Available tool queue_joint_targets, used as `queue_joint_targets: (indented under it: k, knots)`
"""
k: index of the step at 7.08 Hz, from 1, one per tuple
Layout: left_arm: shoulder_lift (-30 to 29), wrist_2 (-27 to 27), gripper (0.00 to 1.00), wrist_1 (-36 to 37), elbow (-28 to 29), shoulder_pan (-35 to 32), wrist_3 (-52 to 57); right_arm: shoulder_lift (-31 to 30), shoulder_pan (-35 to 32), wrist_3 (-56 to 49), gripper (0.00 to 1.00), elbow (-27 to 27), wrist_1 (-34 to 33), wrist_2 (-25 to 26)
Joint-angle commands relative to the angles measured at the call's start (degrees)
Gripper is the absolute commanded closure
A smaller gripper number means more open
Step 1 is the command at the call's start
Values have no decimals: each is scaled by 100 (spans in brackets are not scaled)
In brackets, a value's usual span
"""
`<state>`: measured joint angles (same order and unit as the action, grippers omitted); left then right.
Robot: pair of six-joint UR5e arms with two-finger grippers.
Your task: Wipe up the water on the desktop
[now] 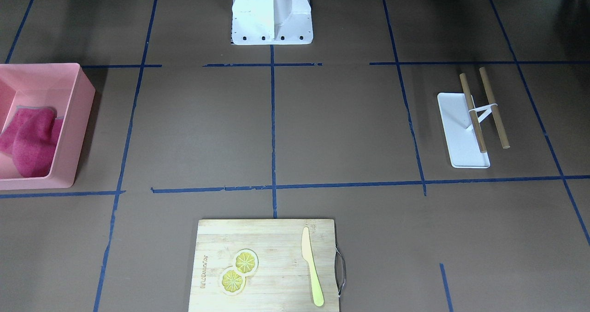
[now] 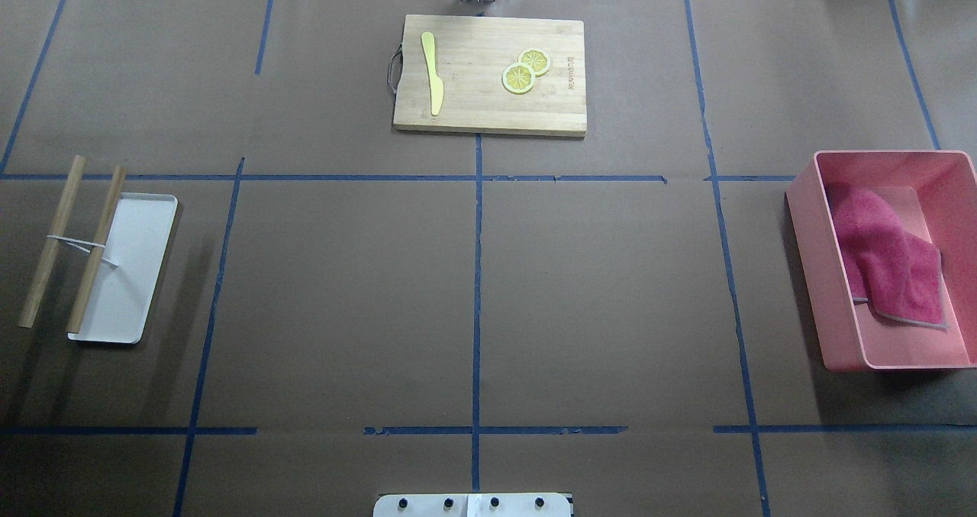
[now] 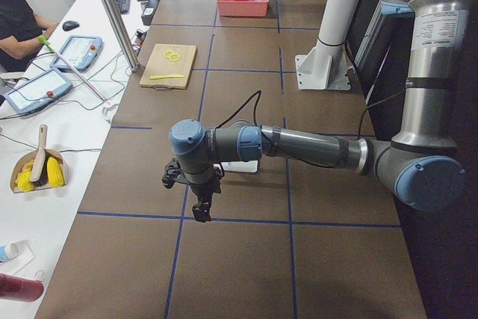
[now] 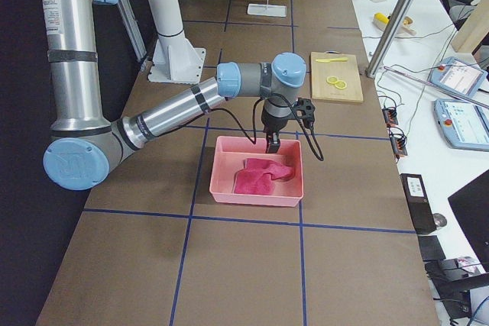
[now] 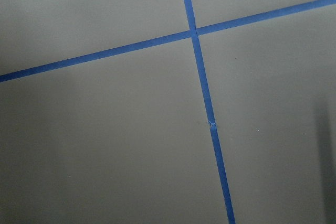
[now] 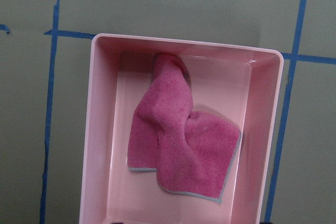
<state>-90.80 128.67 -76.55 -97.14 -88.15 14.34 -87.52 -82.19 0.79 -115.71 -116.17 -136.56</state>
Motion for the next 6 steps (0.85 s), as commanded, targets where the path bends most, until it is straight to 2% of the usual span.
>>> queue_joint_targets:
  k: [1, 3, 4, 5, 6]
  knots:
    - [9, 9, 0, 9, 11, -9, -54, -90, -357, -27, 0, 135, 6, 7]
    - [219, 262, 0, 9, 72, -183, -54, -90, -840, -79, 0, 643, 276, -11]
    - [220, 394, 0, -9, 316, -254, -37, -142, -990, -323, 0, 1272, 1166, -37]
    - [212, 535, 0, -139, 466, -255, -54, -152, -1114, -369, 0, 1653, 1619, -55]
    - [211, 554, 0, -376, 511, -281, -272, -134, -1167, -439, 0, 1813, 1658, -11]
